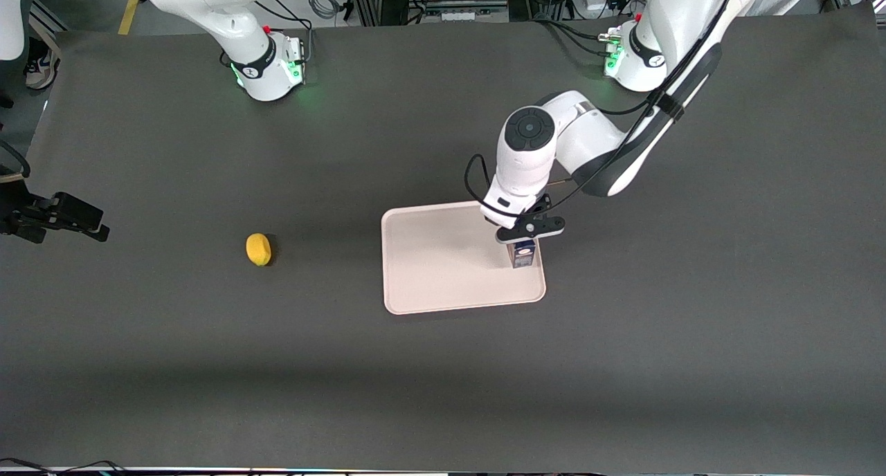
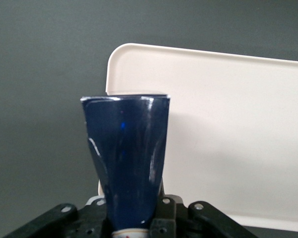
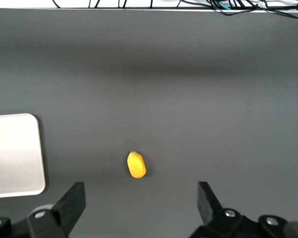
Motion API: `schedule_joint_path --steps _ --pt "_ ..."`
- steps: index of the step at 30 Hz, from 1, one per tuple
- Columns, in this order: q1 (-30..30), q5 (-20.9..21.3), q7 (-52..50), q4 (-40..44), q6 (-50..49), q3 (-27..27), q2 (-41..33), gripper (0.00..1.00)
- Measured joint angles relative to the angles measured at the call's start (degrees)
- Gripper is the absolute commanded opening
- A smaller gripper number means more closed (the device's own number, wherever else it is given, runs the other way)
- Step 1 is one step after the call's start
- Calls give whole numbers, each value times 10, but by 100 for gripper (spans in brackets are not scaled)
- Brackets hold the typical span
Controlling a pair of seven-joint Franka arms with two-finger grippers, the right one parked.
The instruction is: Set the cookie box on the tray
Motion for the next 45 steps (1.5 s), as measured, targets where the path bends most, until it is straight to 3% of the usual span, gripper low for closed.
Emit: schedule_joint_path --steps 8,18,20,23,25,45 --pt "0 68 -4 0 17 1 47 29" --pt "0 77 -12 0 40 1 78 32" --pt "0 77 -12 0 40 1 79 39" --pt "0 78 -12 0 40 1 79 82" --pt "1 78 -12 1 40 2 79 99" --pt "5 79 -12 4 39 3 79 100"
